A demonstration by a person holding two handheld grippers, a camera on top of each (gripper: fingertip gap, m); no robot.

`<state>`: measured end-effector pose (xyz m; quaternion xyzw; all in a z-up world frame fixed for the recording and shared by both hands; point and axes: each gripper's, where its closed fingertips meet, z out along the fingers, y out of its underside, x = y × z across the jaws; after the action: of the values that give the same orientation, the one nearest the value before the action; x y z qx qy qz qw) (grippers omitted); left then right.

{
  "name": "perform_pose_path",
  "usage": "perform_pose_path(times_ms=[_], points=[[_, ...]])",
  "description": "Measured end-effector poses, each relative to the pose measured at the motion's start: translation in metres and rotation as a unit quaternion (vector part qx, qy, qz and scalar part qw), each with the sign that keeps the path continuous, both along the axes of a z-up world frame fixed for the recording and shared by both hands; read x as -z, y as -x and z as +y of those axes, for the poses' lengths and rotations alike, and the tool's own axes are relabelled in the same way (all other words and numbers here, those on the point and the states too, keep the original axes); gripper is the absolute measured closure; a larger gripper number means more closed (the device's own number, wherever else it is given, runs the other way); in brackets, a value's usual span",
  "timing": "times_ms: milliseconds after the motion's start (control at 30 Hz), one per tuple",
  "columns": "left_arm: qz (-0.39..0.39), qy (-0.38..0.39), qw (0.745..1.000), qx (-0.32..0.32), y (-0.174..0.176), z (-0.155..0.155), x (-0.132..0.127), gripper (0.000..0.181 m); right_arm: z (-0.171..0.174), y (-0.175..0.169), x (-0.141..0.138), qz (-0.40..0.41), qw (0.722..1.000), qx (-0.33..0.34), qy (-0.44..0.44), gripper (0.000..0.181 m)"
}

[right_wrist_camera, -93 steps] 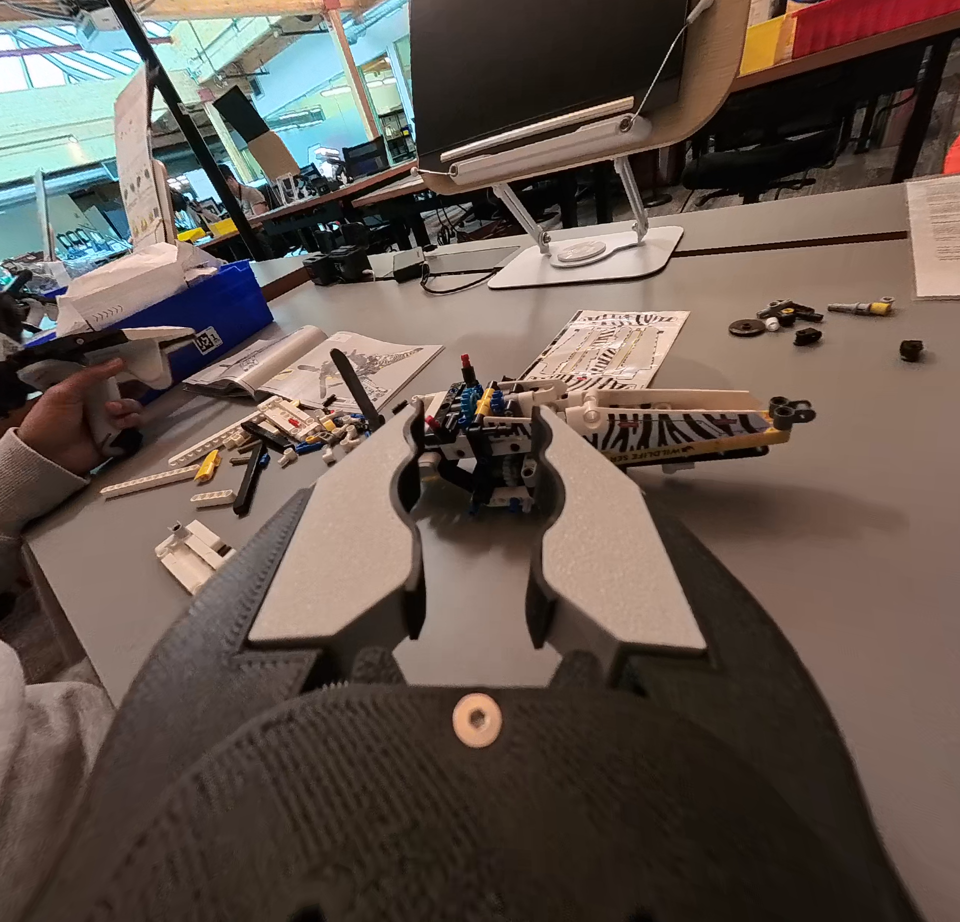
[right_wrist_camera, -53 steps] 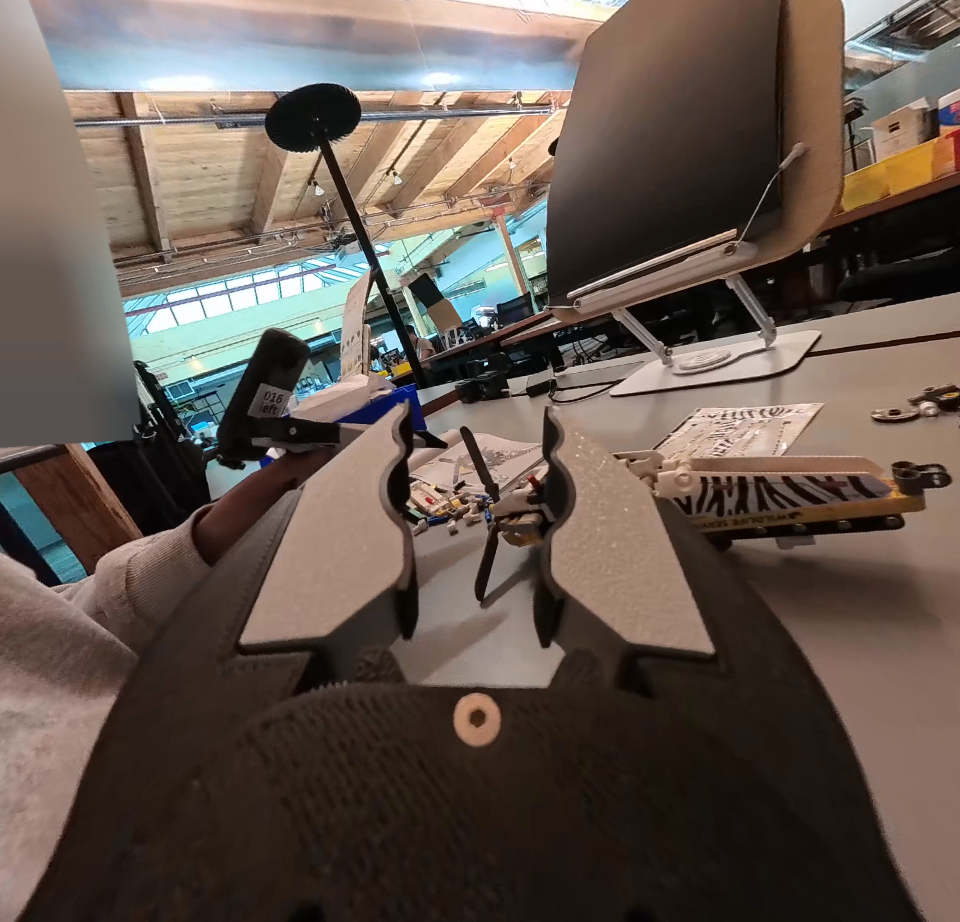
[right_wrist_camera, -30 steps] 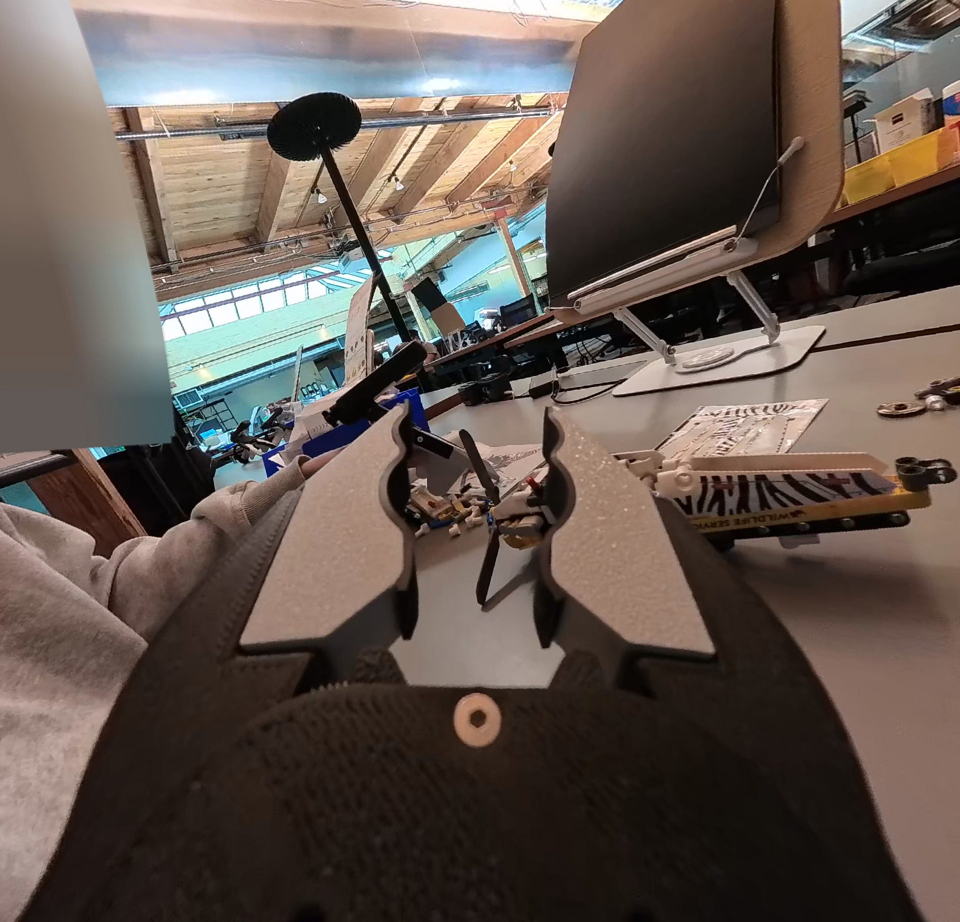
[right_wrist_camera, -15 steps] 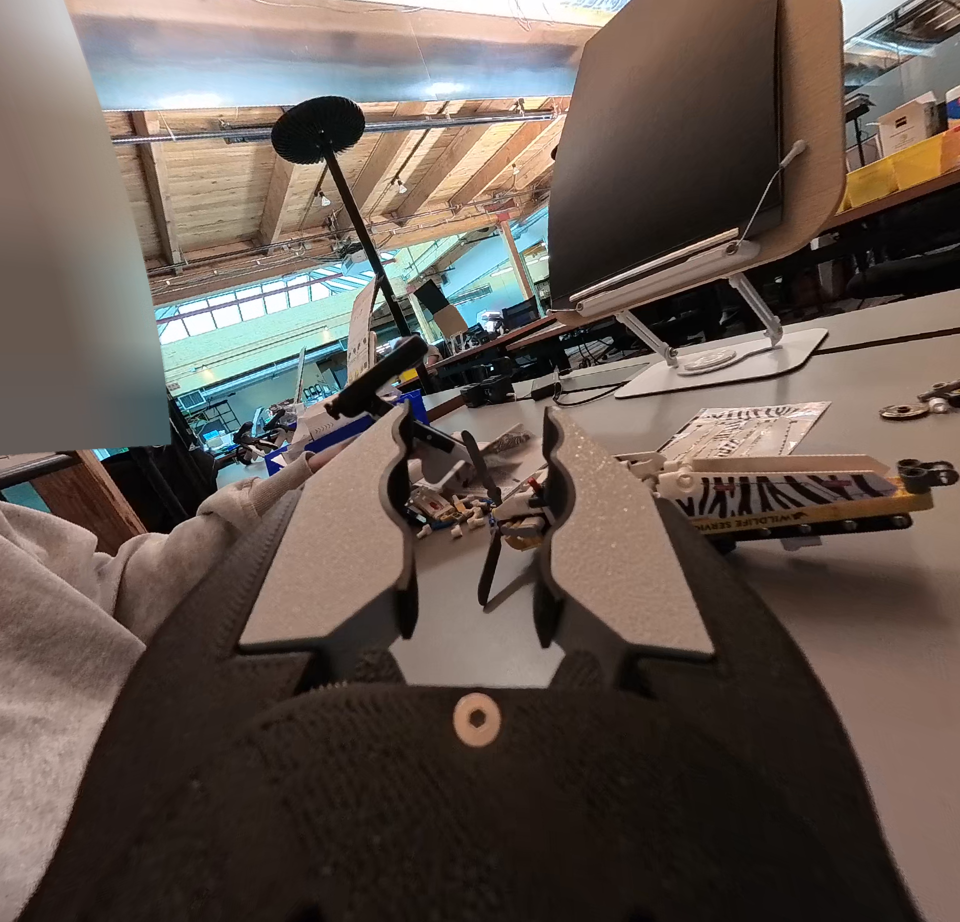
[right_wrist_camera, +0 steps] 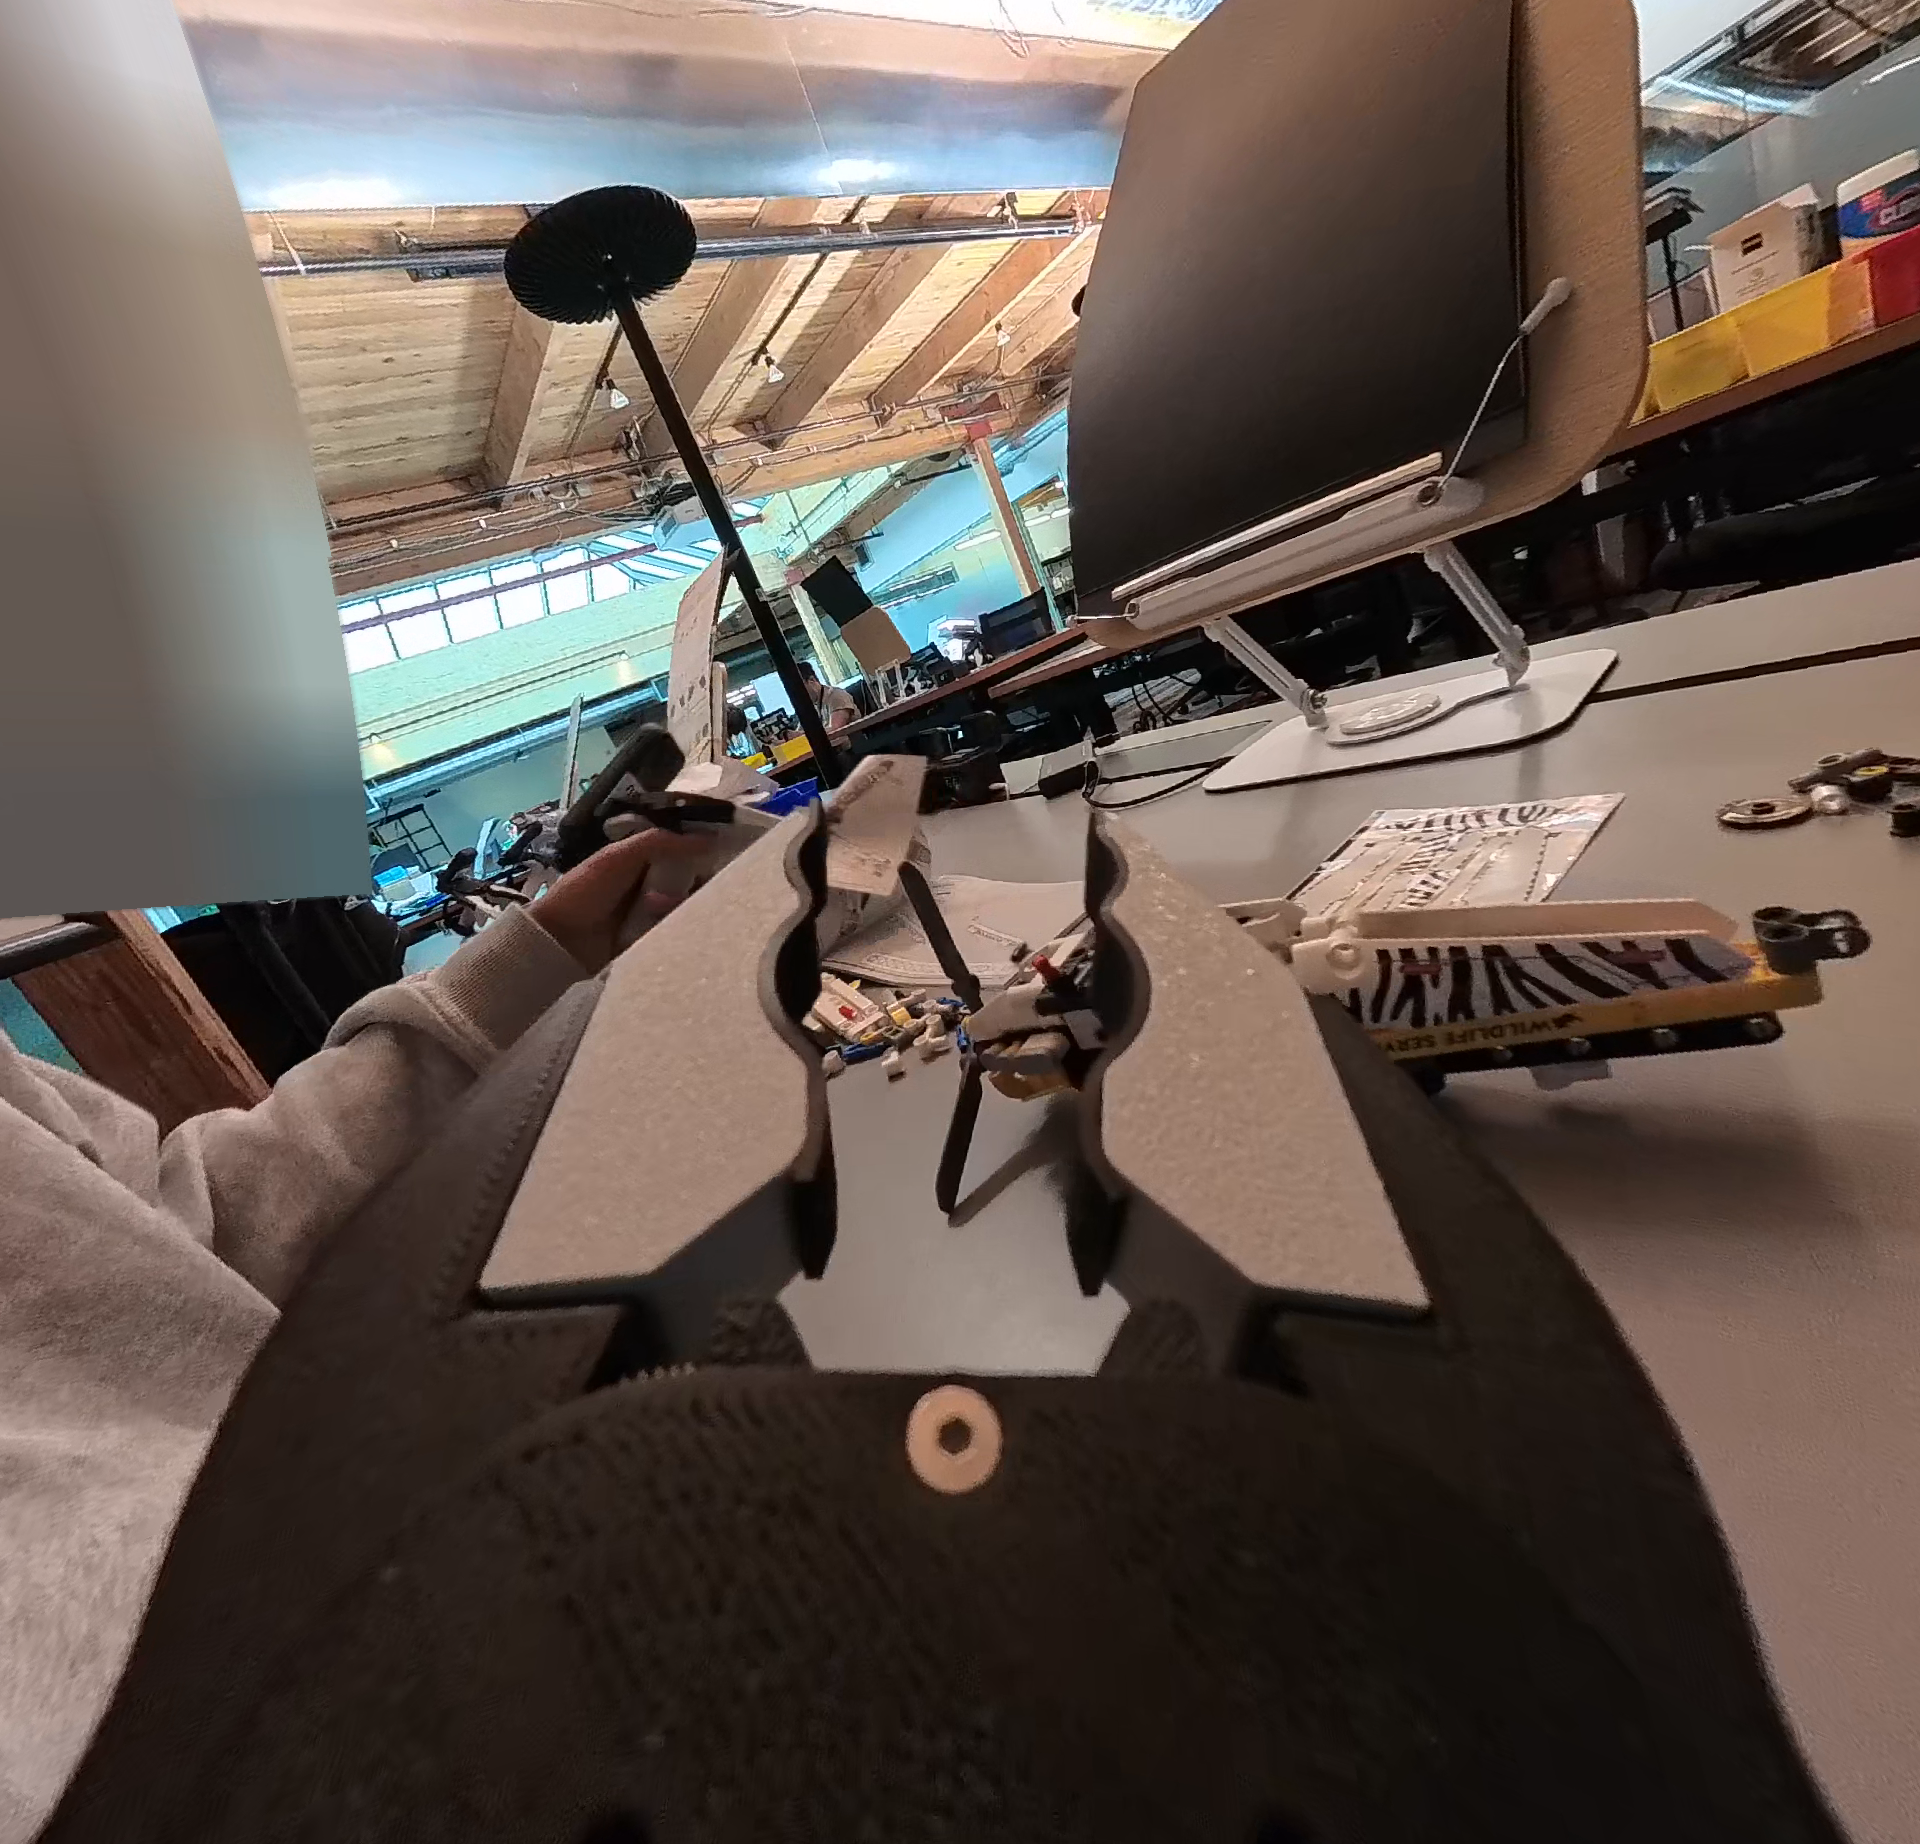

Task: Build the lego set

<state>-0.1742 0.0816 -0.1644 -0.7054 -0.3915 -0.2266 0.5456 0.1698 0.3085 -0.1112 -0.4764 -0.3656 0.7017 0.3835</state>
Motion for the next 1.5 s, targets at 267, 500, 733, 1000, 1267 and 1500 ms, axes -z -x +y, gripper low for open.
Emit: perform_pose_path(times_ms=[267, 500, 733, 1000, 1267, 1500], points=[[-0.079, -0.122, 0.989, 0.024, 0.005, -0.019, 0.001, 0.172, 0.002, 0.004, 0.004, -0.020, 1.000, 0.016, -0.004, 0.134], [-0.152, -0.231, 0.959, 0.067, 0.009, -0.037, -0.008, 0.167, 0.002, 0.008, 0.008, -0.038, 0.999, 0.031, -0.018, 0.134], [-0.159, -0.243, 0.954, 0.080, 0.008, -0.039, -0.010, 0.166, 0.004, 0.008, 0.009, -0.042, 0.998, 0.038, -0.017, 0.134], [-0.163, -0.248, 0.952, 0.073, 0.008, -0.039, -0.009, 0.174, 0.003, 0.007, 0.008, -0.038, 0.999, 0.032, -0.015, 0.134], [-0.162, -0.264, 0.948, 0.072, 0.000, -0.043, -0.014, 0.168, 0.003, 0.007, 0.008, -0.038, 0.999, 0.033, -0.016, 0.134], [-0.123, -0.281, 0.950, 0.060, -0.036, -0.061, -0.022, 0.137, 0.004, 0.008, 0.009, -0.044, 0.998, 0.041, -0.019, 0.135]])
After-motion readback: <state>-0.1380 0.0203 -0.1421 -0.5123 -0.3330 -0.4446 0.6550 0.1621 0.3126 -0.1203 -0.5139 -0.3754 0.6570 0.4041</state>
